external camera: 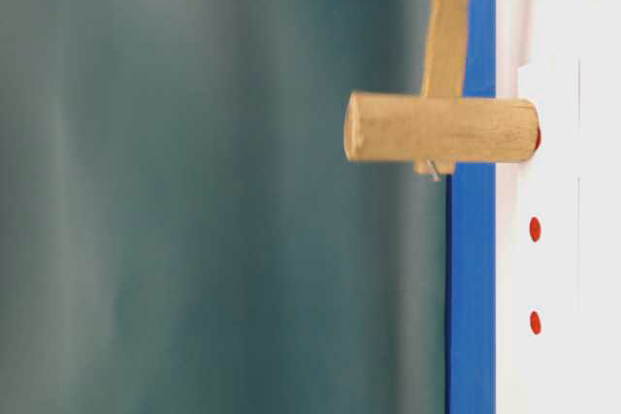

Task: Hit the mark with a hammer.
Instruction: 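Raise the mallet and strike down on the strip with the right gripper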

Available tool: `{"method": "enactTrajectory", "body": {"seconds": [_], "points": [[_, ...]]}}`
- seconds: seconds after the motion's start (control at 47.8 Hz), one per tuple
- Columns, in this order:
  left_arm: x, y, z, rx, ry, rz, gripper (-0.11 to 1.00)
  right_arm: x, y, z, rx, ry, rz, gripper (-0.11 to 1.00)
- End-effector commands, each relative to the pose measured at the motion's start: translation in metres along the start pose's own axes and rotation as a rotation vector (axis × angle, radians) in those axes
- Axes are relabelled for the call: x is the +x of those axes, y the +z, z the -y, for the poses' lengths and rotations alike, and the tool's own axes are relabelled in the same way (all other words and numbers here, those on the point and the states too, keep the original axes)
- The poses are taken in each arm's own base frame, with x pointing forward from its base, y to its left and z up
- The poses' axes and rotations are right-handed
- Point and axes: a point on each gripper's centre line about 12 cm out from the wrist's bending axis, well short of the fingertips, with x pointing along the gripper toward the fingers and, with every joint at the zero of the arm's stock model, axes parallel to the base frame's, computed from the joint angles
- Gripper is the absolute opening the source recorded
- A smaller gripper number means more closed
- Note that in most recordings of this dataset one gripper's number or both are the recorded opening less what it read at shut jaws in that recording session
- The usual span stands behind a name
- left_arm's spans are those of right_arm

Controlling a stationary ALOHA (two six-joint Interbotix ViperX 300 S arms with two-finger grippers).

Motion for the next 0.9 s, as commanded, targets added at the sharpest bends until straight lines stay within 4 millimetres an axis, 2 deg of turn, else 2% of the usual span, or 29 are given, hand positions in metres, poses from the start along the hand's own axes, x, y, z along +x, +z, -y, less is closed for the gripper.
{"method": "enactTrajectory", "body": {"seconds": [0.0,0.293,0.523,0.627,0.878], "points": [[0.001,0.004,-0.001,-0.005,0.004,0.009,0.84,0.003,0.006,-0.007,-0.007,0.034,-0.007,0.02],[0.001,0.003,-0.001,-0.004,0.004,0.009,0.84,-0.013,0.026,-0.006,-0.004,0.033,0.098,0.02],[0.001,0.004,-0.001,-0.002,0.004,0.009,0.84,-0.054,0.064,-0.01,-0.007,0.078,0.302,0.02],[0.001,0.004,-0.001,-0.004,0.004,0.009,0.84,-0.067,0.071,-0.01,-0.026,0.087,0.357,0.02],[0.001,0.004,-0.001,-0.004,0.004,0.01,0.84,-0.068,0.075,-0.012,-0.043,0.095,0.363,0.02]]}}
